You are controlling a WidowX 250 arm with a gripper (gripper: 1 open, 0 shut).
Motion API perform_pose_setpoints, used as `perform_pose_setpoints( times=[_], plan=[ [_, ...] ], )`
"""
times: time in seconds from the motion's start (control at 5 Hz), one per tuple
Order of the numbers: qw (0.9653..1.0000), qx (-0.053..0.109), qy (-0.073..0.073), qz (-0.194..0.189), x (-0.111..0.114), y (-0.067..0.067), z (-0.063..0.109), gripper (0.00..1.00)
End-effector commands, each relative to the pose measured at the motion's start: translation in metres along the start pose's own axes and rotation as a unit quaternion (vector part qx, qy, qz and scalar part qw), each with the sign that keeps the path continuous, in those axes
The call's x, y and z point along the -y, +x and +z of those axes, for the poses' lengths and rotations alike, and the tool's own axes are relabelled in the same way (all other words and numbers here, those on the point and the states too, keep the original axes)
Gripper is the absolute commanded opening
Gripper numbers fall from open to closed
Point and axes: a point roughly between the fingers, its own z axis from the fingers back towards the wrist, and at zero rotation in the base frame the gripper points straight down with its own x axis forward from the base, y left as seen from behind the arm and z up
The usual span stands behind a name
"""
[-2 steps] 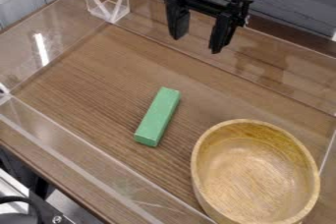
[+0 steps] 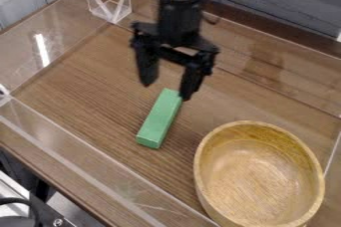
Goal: Put the green block in the brown bowl
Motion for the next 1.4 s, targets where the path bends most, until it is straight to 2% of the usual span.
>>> perform_pose_setpoints(
  times=[0.0,0.6,1.2],
  plan=[
    [0.9990,0.044,-0.003,0.004,-0.007,-0.008,0.003,1.00],
    [0.9978,0.063,-0.017,0.009,-0.010,-0.009,-0.021,1.00],
    [0.9968,0.075,-0.026,0.006,-0.011,-0.005,-0.035,1.00]
  ],
)
